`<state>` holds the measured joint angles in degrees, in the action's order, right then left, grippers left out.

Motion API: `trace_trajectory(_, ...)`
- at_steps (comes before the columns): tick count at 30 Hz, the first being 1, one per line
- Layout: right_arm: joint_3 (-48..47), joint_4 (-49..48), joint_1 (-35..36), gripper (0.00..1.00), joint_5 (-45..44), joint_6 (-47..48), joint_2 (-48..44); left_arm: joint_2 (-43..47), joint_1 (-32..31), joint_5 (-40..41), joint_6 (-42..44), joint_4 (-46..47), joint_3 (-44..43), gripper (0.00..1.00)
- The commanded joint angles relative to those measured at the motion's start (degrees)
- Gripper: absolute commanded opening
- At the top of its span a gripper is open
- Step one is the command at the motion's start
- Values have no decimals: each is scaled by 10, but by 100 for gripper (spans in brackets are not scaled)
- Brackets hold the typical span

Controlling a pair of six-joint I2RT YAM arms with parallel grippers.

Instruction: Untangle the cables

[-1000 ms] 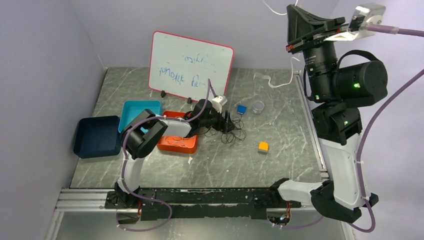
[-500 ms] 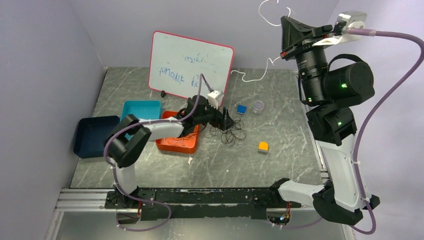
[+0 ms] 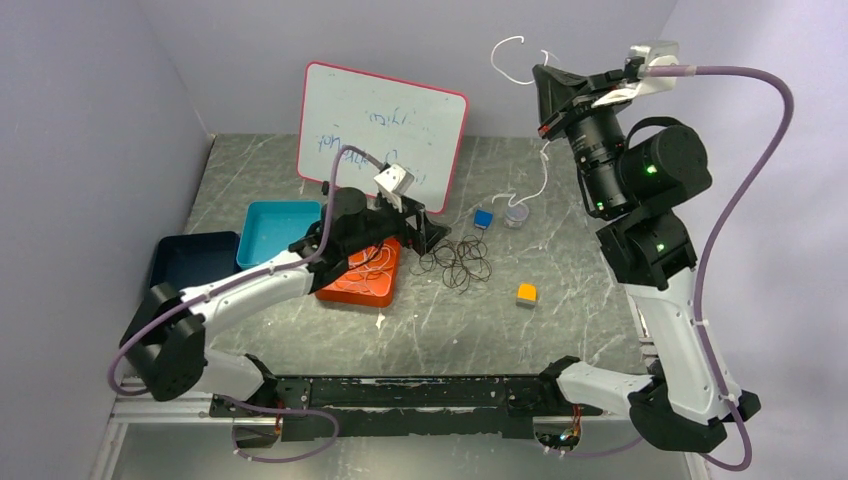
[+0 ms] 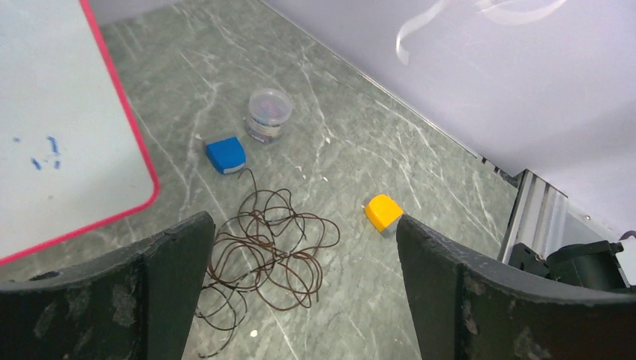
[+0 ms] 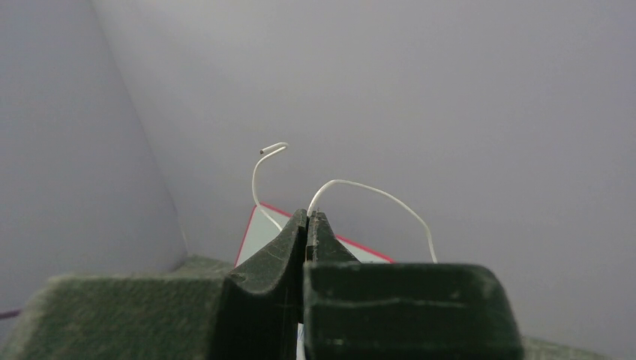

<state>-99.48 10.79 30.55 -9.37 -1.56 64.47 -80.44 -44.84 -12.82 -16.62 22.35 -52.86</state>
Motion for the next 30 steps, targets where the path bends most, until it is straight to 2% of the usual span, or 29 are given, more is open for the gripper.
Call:
trace_trajectory(1,27,-7,-3,0,18,-29,-10,49,-3,34,52,-33,-11,96)
trace_trajectory(12,57,-29,-3,0,53,-108,6,60,-3,-6,104,-18,-114,98)
trace_trajectory(24,58,-37,-4,0,80,-139,27,-19,-3,-33,138,8,-233,100)
trace_trajectory(30,59,-37,-3,0,85,-144,30,-47,-3,-56,135,34,-258,100)
